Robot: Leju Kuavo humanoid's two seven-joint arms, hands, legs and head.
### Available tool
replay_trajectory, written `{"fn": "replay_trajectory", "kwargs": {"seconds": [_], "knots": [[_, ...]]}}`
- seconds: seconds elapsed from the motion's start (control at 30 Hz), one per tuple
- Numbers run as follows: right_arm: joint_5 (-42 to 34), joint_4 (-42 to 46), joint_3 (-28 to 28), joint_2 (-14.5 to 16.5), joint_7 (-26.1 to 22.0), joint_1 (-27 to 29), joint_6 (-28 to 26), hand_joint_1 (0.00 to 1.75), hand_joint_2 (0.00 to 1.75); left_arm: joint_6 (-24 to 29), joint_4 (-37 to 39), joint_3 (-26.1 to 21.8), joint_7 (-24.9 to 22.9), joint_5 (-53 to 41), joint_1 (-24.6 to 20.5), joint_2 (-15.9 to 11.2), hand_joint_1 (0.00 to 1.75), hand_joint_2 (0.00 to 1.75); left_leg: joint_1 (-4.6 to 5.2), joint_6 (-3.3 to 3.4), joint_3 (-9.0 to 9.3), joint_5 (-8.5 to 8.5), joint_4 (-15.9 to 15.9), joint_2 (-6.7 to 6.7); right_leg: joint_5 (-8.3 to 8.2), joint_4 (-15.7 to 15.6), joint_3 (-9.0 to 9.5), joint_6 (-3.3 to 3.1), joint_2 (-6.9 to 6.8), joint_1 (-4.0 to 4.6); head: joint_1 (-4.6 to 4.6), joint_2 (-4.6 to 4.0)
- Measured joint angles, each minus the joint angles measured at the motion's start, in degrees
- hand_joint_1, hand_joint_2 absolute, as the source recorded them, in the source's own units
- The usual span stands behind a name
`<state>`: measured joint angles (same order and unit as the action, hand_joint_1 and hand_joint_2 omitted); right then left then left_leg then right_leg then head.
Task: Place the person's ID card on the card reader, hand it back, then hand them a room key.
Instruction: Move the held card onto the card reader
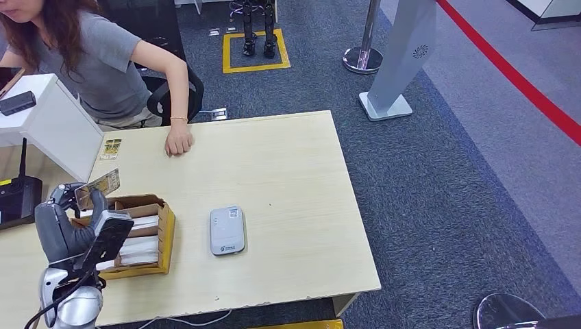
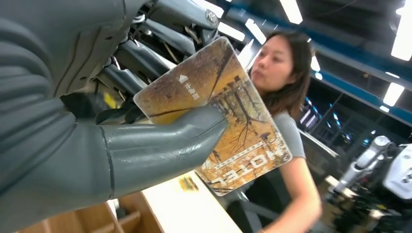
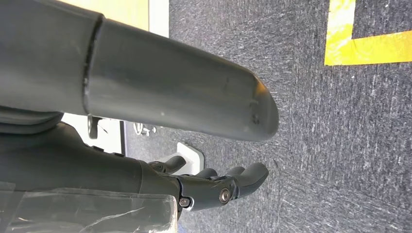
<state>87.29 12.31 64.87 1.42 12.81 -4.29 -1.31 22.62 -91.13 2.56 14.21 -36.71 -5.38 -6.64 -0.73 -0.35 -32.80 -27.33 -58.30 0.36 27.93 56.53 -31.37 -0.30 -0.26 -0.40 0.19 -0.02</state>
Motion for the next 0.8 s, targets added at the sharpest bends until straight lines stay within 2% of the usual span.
{"fn": "replay_trajectory", "kwargs": {"seconds": [0.17,0.33,0.8], "knots": [[0.42,0.00,-0.41,0.00,0.00,-0.11,0.25,0.00,0.00,3.58,2.46,3.57,-4.32,-13.80,-1.62,-1.29,1.75,1.75,0.00,0.00,0.00,0.00,0.00,0.01,0.00,0.00,0.00,0.00,0.00,0.00,0.00,-0.01],[0.62,-0.01,-1.01,0.00,0.00,-0.22,0.71,0.00,0.00,4.60,4.80,6.75,-7.78,-23.23,-2.83,-2.41,1.75,1.75,0.00,0.00,0.00,0.00,0.00,0.00,0.00,0.00,-0.01,0.01,0.01,0.00,0.01,-0.01],[1.29,-0.02,-1.62,0.00,0.00,-0.38,0.91,0.00,0.00,5.13,10.24,16.24,-14.93,-40.35,-6.80,-3.65,1.75,1.75,0.00,0.00,0.00,0.00,-0.01,0.00,-0.01,0.00,-0.01,0.01,0.01,0.00,-0.01,0.00]]}}
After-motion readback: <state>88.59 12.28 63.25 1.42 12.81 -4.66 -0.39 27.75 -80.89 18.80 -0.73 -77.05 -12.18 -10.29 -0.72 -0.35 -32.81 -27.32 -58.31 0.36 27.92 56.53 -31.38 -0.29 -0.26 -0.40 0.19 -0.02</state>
